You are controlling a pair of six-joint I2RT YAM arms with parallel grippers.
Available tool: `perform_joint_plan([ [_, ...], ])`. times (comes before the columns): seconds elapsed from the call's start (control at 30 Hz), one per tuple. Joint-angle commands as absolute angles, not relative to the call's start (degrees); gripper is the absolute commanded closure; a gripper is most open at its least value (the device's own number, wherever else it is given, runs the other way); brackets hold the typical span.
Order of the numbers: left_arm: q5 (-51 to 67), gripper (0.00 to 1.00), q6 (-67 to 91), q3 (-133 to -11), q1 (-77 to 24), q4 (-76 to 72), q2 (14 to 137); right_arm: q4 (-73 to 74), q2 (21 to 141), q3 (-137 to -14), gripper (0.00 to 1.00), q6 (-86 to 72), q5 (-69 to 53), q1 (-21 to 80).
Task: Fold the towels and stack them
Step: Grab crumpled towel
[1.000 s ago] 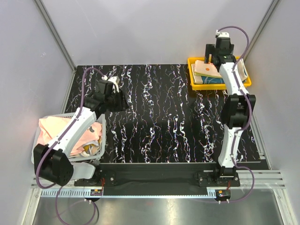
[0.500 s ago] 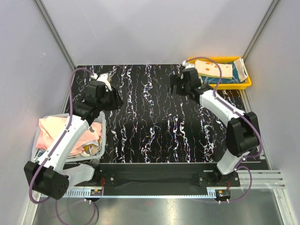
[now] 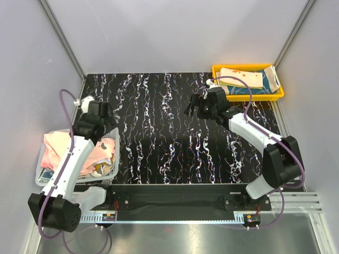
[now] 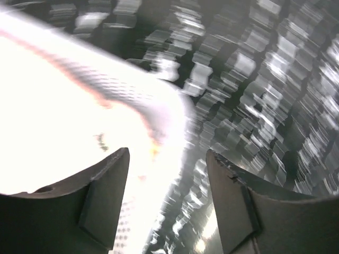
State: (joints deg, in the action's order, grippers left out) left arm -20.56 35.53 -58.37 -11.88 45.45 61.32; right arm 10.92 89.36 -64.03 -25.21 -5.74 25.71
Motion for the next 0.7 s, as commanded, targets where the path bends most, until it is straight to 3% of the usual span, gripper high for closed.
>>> perform_joint_plan([
  [0.0, -31.5, 0.33, 43.6, -57.3, -6.2, 51.6, 59.6, 8.6, 87.3, -64.3, 0.00, -26.4, -8.3, 25.7],
  [0.2, -35.1, 0.27, 49.7, -54.6, 4.7, 55.5, 61.8, 7.1, 88.2, -64.2, 0.00, -27.7, -11.6, 25.7],
  [0.43, -34.3, 0.28, 52.3, -52.0, 14.7, 53.6, 69.4, 7.6, 89.0, -64.4, 0.00, -27.3, -12.6, 25.7],
  [0.63, -30.9, 0.56, 51.9, -50.6, 18.1, 51.2, 72.7, 8.4, 89.0, -64.2, 0.00, -27.2, -11.9, 25.7],
  [0.67, -30.8, 0.64, 51.8, -50.5, 18.2, 51.2, 72.2, 8.5, 88.9, -64.2, 0.00, -27.2, -11.8, 25.6],
])
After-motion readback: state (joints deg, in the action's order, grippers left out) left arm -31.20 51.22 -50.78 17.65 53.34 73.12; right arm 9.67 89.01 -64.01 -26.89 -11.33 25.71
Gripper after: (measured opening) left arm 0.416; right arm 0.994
